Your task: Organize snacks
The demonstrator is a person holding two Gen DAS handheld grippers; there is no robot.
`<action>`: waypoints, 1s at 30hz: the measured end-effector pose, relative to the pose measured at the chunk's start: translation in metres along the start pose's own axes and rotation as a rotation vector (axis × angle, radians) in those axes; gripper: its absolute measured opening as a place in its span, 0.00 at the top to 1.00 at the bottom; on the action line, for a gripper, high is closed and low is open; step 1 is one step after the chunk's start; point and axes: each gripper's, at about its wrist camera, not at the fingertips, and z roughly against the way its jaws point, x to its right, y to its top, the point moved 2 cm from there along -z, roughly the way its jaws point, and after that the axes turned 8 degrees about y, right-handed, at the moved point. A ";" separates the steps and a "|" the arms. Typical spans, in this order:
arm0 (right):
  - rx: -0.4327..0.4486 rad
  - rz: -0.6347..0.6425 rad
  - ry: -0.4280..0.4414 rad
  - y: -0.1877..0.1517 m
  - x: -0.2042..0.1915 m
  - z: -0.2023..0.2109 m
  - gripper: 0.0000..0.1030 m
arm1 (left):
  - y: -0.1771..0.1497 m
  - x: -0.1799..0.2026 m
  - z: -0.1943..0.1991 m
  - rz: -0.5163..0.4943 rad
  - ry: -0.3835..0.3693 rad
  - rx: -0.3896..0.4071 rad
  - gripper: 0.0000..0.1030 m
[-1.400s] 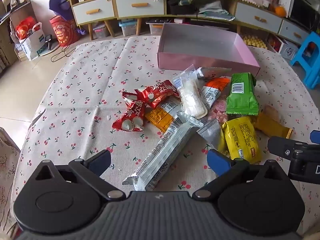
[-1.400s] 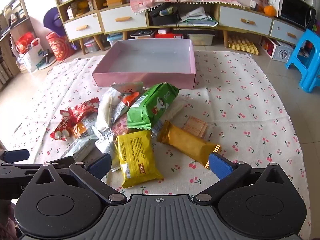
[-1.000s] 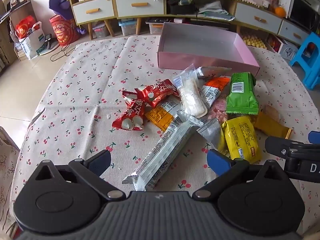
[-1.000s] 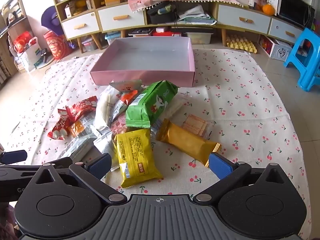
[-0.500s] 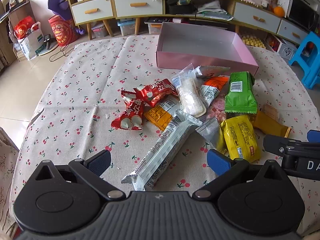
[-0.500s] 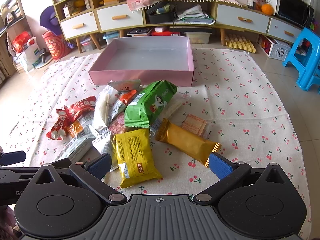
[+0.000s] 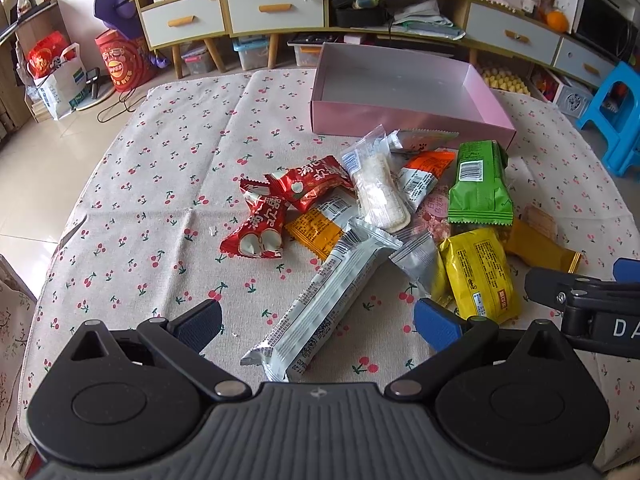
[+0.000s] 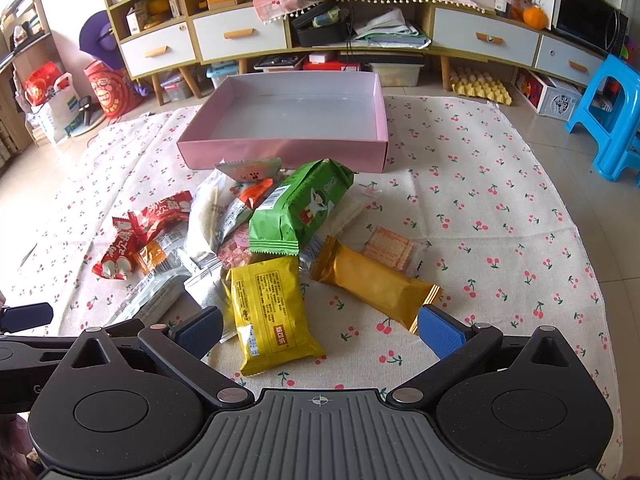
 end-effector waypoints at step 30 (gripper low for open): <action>0.018 -0.054 -0.027 0.007 0.008 0.003 0.00 | 0.005 0.000 0.001 -0.012 -0.026 -0.012 0.00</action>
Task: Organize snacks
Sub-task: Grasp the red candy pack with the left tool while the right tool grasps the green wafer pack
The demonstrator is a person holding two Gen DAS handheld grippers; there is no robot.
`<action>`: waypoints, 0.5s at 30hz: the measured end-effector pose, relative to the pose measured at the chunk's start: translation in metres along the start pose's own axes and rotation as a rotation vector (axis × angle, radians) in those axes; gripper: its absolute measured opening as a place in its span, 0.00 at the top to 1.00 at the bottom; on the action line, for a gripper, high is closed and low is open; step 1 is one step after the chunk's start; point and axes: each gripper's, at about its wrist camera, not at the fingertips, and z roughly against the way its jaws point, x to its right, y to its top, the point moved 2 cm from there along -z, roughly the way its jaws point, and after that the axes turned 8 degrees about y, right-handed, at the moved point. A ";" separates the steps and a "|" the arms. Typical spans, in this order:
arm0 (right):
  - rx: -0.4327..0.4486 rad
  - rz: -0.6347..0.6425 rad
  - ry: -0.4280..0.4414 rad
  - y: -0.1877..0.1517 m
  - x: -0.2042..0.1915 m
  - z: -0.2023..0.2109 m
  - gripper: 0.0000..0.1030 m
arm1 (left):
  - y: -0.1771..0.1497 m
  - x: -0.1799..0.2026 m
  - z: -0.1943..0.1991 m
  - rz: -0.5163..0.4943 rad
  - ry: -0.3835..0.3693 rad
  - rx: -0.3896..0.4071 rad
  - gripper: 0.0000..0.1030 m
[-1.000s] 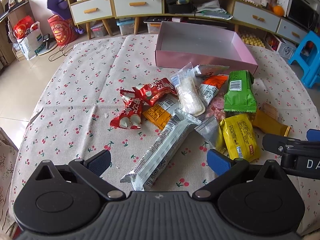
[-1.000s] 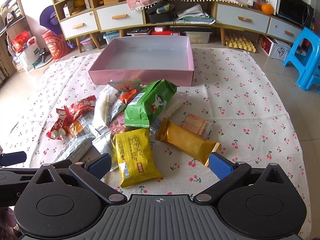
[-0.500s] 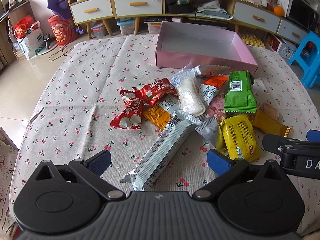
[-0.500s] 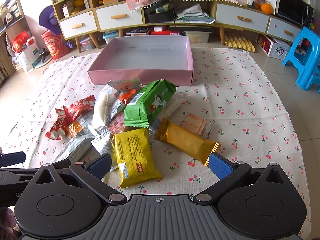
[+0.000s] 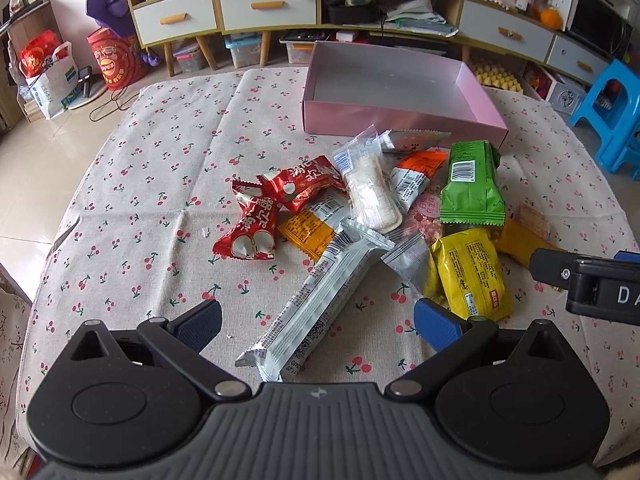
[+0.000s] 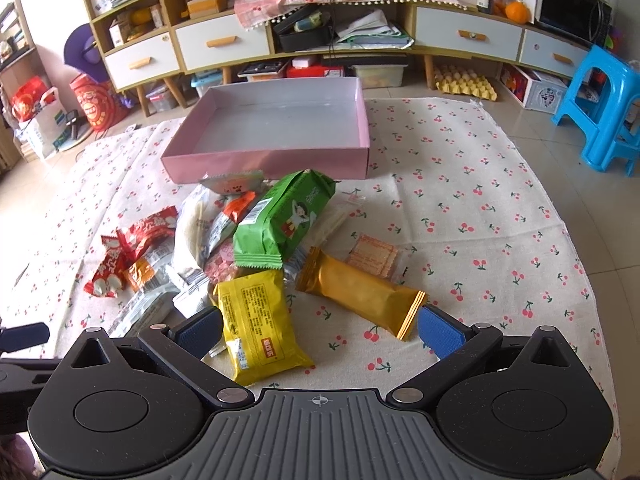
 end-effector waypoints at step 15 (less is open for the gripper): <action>-0.103 -0.069 0.101 0.052 0.005 -0.011 0.00 | 0.051 -0.031 -0.013 -0.028 0.049 0.075 0.01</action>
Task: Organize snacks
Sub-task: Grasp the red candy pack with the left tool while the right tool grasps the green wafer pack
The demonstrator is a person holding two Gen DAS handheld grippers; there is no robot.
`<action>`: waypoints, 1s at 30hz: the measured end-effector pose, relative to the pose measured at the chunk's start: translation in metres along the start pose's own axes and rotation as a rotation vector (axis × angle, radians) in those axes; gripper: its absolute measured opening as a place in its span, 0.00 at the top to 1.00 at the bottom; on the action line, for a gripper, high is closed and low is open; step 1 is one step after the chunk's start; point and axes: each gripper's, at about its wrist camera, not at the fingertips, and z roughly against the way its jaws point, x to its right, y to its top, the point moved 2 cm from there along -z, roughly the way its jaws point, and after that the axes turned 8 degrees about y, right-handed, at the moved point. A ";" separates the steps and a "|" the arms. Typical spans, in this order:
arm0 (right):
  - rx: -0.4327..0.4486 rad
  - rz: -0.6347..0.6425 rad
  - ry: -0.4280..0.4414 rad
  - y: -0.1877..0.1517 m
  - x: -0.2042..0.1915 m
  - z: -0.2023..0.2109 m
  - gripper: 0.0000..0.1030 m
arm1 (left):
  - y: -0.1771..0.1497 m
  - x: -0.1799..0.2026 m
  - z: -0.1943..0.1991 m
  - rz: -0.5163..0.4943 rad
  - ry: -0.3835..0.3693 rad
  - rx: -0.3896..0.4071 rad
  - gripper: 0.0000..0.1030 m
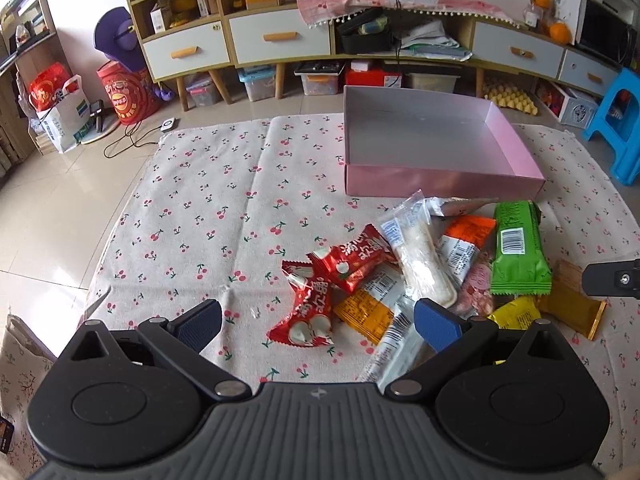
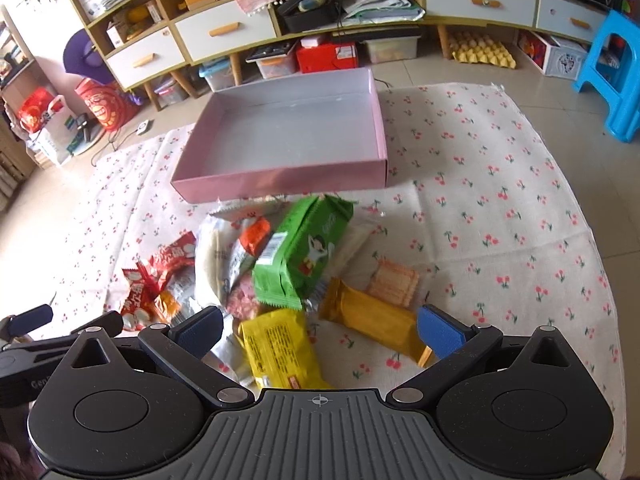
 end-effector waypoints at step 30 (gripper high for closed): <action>-0.125 -0.301 0.184 0.038 0.029 -0.100 0.33 | 0.036 0.016 -0.101 -0.221 -0.339 -0.044 0.55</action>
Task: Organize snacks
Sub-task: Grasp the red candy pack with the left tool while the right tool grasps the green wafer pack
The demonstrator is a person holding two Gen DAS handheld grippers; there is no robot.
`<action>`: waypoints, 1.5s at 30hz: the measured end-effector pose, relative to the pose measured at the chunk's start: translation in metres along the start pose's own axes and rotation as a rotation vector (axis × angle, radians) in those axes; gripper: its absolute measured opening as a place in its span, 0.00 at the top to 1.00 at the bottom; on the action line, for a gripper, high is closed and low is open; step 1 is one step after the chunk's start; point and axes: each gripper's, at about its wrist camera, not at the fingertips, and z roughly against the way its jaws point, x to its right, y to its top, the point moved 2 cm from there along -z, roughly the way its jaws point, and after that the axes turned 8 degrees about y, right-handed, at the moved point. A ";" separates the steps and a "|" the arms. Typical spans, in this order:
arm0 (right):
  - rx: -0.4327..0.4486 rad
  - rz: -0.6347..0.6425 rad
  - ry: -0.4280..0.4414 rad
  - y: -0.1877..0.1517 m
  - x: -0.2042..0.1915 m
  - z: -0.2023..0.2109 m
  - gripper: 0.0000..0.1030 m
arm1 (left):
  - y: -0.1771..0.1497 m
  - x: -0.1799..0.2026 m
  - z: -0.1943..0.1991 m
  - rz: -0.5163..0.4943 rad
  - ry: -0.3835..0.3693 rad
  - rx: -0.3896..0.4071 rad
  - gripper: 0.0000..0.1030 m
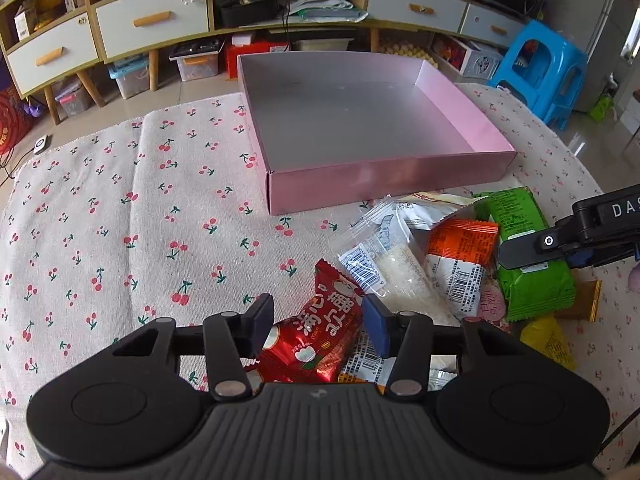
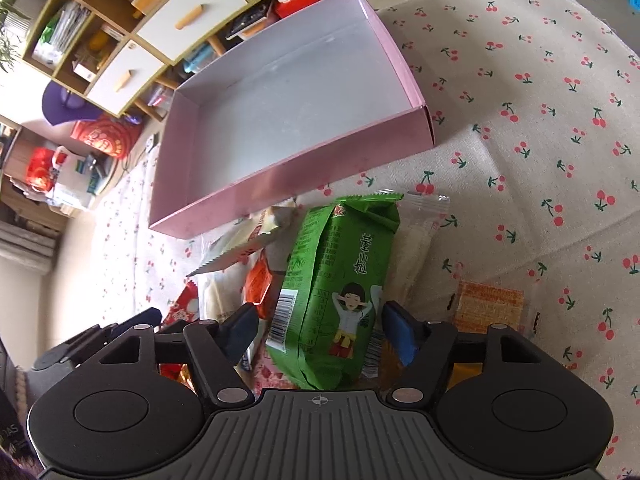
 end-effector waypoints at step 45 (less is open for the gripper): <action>0.108 -0.136 0.073 0.011 0.018 0.044 0.54 | -0.002 -0.029 0.008 0.179 0.010 -0.061 0.71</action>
